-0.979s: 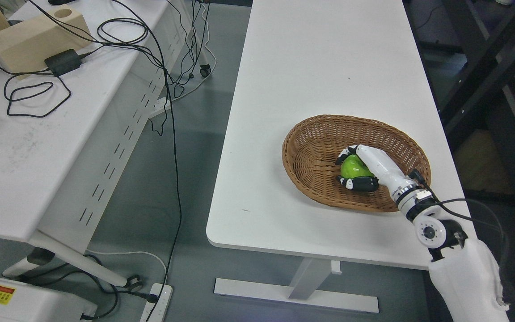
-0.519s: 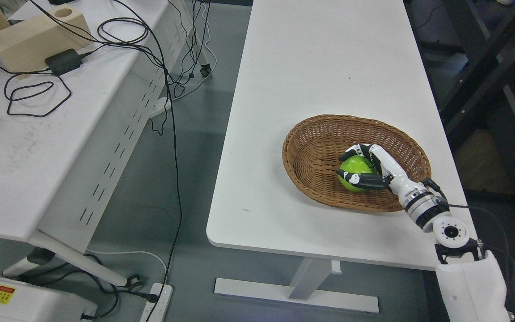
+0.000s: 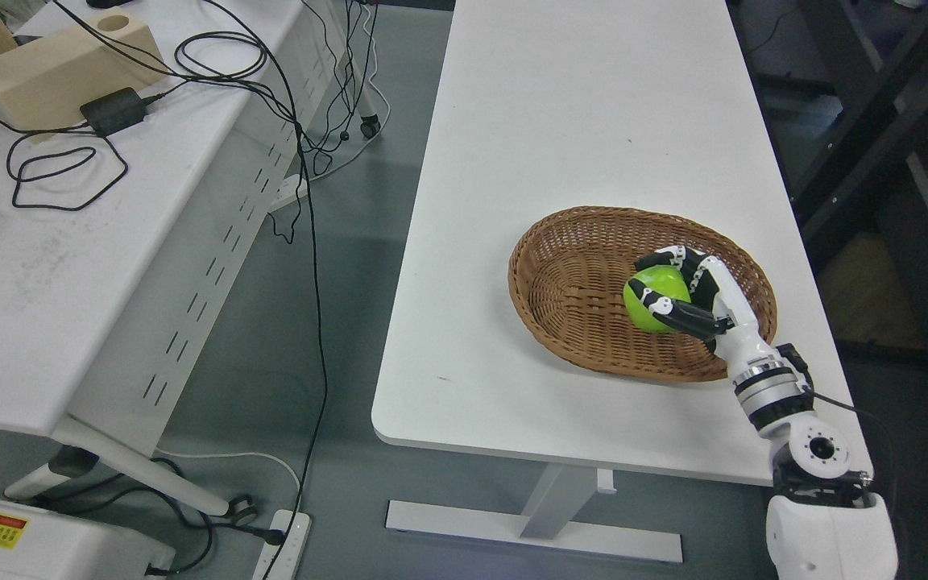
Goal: Place green apple on left shelf middle layer
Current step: 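Close the right hand fingers around the green apple, then lift the green apple out of the basket with the right hand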
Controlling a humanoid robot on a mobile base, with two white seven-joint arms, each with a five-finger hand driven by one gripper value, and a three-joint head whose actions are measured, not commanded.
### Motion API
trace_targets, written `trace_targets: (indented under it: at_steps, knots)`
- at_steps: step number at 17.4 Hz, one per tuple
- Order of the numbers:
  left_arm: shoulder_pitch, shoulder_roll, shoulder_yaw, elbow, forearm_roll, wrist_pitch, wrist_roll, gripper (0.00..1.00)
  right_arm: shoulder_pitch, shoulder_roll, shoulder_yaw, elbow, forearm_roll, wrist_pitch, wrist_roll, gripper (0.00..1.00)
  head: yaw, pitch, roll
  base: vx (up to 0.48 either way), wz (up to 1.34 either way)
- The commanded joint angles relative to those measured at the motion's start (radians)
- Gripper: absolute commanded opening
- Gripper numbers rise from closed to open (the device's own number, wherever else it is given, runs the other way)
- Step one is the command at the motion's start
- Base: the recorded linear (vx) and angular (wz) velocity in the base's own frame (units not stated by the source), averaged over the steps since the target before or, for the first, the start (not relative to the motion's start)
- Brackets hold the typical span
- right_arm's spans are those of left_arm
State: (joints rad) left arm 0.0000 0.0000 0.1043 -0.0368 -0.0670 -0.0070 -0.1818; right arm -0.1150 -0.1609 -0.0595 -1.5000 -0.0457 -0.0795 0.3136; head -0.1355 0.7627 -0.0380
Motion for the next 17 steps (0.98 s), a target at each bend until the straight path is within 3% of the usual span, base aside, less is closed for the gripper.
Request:
trace_targets:
  at_steps: [1, 5, 17]
  knots:
    - [-0.021, 0.017, 0.000, 0.000, 0.000, -0.001, -0.001, 1.00, 0.078, 0.081, -0.074, -0.081, -0.029, -0.130, -0.105, 0.00, 0.0000, 0.000, 0.000, 0.000, 0.00]
    - [-0.021, 0.017, 0.000, 0.000, 0.001, -0.001, -0.001, 1.00, 0.120, 0.086, -0.059, -0.112, -0.017, -0.204, -0.163, 0.00, 0.0000, 0.000, 0.000, 0.000, 0.00]
    - [-0.021, 0.017, 0.000, 0.000, 0.001, -0.001, -0.001, 1.00, 0.239, 0.103, -0.065, -0.192, -0.016, -0.214, -0.175, 0.00, 0.0000, 0.000, 0.000, -0.015, 0.00]
